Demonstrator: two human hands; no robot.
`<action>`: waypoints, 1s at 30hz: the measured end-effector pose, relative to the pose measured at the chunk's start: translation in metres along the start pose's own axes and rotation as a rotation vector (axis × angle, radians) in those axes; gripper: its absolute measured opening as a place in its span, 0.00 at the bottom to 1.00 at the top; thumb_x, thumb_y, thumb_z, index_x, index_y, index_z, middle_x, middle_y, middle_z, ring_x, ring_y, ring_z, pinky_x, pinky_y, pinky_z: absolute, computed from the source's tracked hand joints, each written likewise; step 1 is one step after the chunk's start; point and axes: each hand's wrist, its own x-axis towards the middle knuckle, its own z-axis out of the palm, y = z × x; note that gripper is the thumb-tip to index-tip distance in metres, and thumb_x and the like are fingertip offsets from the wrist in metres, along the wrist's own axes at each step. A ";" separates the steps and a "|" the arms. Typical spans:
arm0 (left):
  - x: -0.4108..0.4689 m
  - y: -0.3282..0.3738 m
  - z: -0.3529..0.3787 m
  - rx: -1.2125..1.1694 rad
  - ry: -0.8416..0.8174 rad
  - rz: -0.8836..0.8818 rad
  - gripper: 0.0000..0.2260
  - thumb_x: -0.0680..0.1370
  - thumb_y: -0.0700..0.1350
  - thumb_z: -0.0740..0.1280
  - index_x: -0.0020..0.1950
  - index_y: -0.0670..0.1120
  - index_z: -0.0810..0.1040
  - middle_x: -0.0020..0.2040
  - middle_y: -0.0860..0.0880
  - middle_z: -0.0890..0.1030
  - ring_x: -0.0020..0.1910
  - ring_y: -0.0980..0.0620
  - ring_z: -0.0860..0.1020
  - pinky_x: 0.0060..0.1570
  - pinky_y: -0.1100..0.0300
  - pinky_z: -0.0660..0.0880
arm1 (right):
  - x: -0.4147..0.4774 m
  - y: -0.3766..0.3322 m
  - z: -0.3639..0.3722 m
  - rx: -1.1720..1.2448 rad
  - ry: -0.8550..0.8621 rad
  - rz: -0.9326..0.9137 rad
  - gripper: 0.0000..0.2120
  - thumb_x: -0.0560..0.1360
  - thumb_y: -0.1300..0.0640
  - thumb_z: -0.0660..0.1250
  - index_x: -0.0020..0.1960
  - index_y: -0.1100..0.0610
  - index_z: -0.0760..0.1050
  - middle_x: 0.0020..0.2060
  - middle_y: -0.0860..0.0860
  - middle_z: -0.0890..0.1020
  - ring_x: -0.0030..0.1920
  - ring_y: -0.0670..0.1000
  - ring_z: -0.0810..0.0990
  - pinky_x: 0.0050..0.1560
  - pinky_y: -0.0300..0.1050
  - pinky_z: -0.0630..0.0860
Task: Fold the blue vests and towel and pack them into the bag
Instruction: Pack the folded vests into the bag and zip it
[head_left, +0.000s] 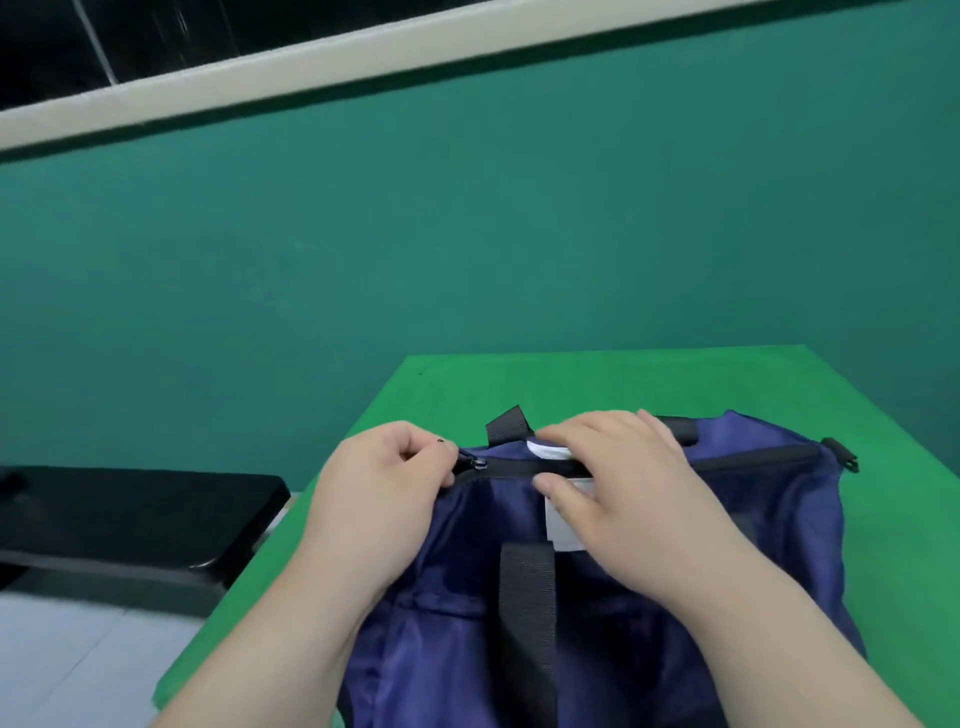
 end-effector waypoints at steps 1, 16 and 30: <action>-0.001 0.000 -0.001 0.003 -0.005 -0.002 0.12 0.75 0.47 0.69 0.31 0.47 0.79 0.27 0.57 0.79 0.26 0.61 0.71 0.30 0.59 0.63 | 0.006 -0.012 0.002 -0.016 -0.007 -0.049 0.18 0.76 0.41 0.59 0.63 0.43 0.76 0.58 0.41 0.79 0.63 0.50 0.73 0.72 0.59 0.62; -0.009 -0.052 -0.069 -0.205 0.046 -0.152 0.13 0.76 0.45 0.70 0.31 0.46 0.78 0.27 0.59 0.77 0.32 0.56 0.71 0.33 0.57 0.64 | 0.005 -0.040 0.031 -0.239 0.084 -0.105 0.04 0.79 0.50 0.67 0.49 0.45 0.81 0.44 0.42 0.83 0.48 0.52 0.80 0.62 0.54 0.71; -0.019 -0.050 -0.048 0.404 0.000 0.328 0.19 0.77 0.57 0.68 0.67 0.57 0.74 0.65 0.58 0.73 0.68 0.51 0.66 0.65 0.51 0.65 | -0.027 0.009 -0.015 -0.310 -0.070 -0.007 0.17 0.77 0.51 0.63 0.66 0.44 0.75 0.61 0.42 0.78 0.64 0.50 0.72 0.68 0.50 0.65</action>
